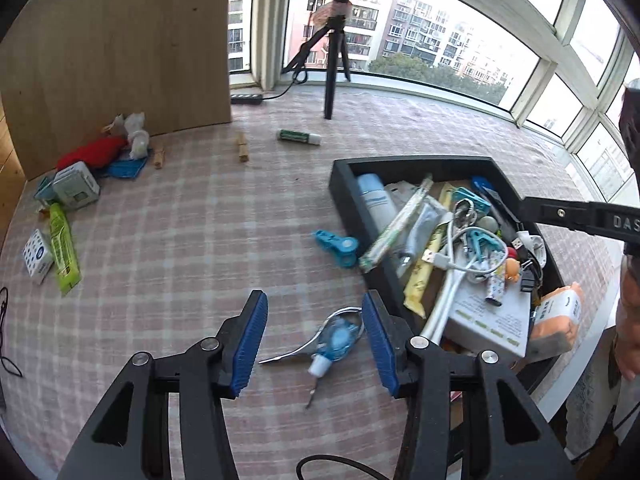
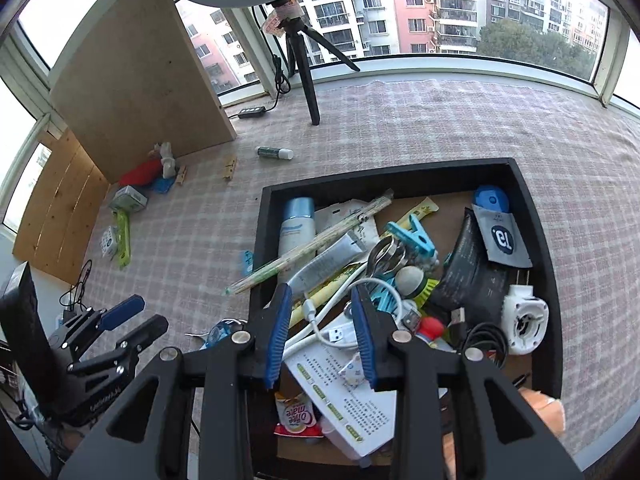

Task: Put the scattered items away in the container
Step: 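Move the left tool to the blue nail clipper while the right tool approaches the metal clipper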

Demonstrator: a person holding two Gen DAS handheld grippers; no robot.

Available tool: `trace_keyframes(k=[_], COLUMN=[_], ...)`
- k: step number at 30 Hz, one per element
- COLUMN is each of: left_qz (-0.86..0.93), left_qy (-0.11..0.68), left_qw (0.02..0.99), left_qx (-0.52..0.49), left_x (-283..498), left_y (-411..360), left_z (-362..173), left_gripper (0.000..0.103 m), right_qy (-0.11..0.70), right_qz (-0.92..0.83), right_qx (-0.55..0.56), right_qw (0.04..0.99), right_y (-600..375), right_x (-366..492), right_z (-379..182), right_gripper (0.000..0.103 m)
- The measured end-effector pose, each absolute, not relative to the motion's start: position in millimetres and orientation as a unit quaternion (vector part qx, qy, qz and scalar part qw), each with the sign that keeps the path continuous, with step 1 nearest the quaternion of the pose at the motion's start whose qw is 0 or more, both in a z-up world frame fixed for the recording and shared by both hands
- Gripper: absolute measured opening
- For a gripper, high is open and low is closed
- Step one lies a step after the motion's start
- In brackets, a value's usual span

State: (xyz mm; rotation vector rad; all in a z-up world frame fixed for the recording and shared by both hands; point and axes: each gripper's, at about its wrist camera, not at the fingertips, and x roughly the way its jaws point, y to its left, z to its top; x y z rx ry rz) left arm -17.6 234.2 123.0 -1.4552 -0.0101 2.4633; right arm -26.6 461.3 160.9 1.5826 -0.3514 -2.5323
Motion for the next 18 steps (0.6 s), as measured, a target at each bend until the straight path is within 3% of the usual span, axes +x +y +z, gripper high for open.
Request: trace_keyframes(k=[7,18], left_qz=[0.832,0.793], left_qy=[0.014,0.106], left_qw=[0.168,0.278], left_qx=[-0.528,-0.532], left_x=[-16,-10], left_y=[193,236], left_z=[95,67], left_gripper=[0.046,0.049], right_qy=[-0.144,-0.205], right_qz=[-0.83,-0.816], right_qx=[0.534,0.541], right_qw=[0.069,0.011], right_y=[406,369], right_x=[4,51], right_z=[147,125], right_gripper=[0.03,0.031])
